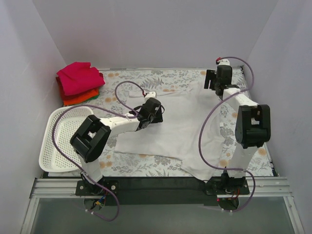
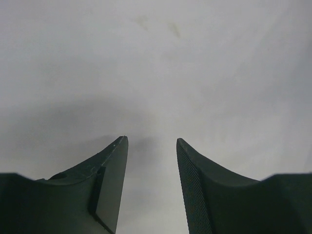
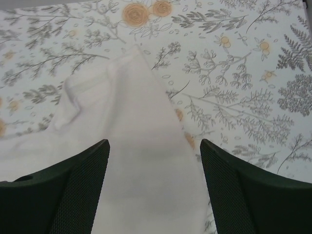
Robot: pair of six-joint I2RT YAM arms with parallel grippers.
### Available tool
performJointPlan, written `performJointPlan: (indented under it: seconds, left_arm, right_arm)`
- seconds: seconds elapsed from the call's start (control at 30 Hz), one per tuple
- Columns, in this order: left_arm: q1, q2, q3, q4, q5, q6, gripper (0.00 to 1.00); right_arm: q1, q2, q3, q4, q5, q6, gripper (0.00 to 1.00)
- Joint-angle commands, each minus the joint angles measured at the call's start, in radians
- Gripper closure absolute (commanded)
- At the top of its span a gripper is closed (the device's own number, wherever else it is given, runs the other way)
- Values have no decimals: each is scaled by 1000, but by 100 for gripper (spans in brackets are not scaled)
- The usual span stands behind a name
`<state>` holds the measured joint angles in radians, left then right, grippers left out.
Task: Fold and stack the t-shirts
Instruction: Flatten the tshirt out
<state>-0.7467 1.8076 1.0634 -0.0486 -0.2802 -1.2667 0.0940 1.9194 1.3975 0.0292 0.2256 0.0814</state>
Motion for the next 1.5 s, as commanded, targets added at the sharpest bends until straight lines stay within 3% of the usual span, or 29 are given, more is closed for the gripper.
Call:
performJointPlan:
  seconds: [0.0,0.4,0.7,0.8,1.1,1.23,1.47]
  left_arm:
    - [104,-68,76,-17,-34,46,58]
    - [288,100,240,23,-8,128,58]
    - [336,185,317,-70,-8,132,58]
    - [348,196,322,-71,4,135,58]
    - [348,159,199,7,59,102,58]
    - [359,183,198,7,78,95,58]
    - [414,197,182,12,130,70,58]
  right_arm:
    - [32,-204,-168,110,-158,76,32]
    - [268,-502,-613,193,-281,146,32]
    - [430,-543,-736,225,-235,193,32]
    - [444,-554,-764,221,-230,204,33]
    - [455,-709,-844,132,41,218,30]
    - [441,-662,-822,95,110,212,28]
    - [362,-548,-767,71,89,202,28]
